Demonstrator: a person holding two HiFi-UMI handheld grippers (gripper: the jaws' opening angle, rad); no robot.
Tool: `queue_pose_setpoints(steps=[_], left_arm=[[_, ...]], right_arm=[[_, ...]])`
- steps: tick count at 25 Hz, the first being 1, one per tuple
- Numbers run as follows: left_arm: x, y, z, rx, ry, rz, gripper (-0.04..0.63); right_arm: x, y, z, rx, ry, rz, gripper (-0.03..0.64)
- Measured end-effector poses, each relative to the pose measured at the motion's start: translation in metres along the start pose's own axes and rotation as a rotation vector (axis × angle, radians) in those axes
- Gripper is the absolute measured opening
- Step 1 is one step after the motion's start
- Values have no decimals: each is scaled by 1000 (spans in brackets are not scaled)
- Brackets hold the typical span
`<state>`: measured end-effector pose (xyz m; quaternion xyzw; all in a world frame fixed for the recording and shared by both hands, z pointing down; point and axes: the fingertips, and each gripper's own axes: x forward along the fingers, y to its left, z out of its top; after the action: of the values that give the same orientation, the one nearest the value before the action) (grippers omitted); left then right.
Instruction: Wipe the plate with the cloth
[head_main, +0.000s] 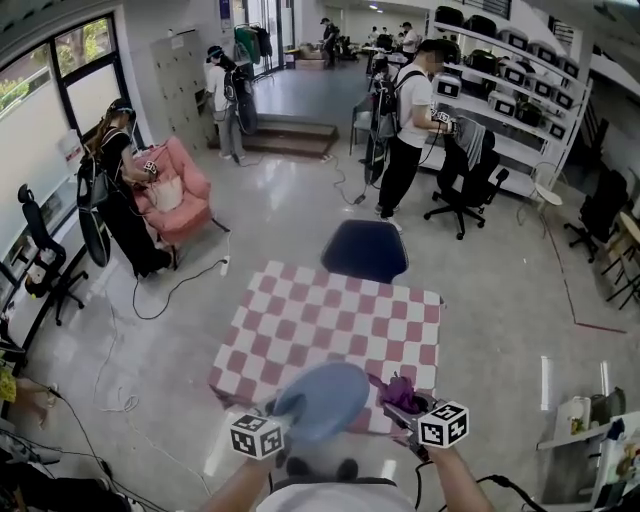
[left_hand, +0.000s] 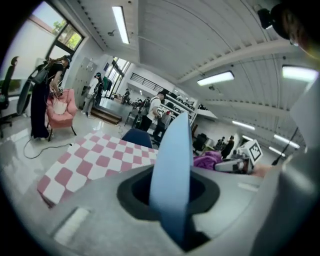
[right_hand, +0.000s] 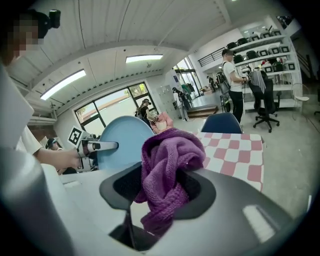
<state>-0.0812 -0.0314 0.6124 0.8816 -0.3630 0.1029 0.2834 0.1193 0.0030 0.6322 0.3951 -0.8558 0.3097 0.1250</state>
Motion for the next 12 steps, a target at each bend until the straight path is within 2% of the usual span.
queue_pose_setpoints(steps=[6, 12], left_arm=[[-1, 9, -8, -66, 3, -52, 75], [-3, 18, -17, -220, 3, -129, 75]], right_arm=[[4, 3, -8, 13, -59, -82, 173], [2, 4, -20, 56, -104, -149, 172]])
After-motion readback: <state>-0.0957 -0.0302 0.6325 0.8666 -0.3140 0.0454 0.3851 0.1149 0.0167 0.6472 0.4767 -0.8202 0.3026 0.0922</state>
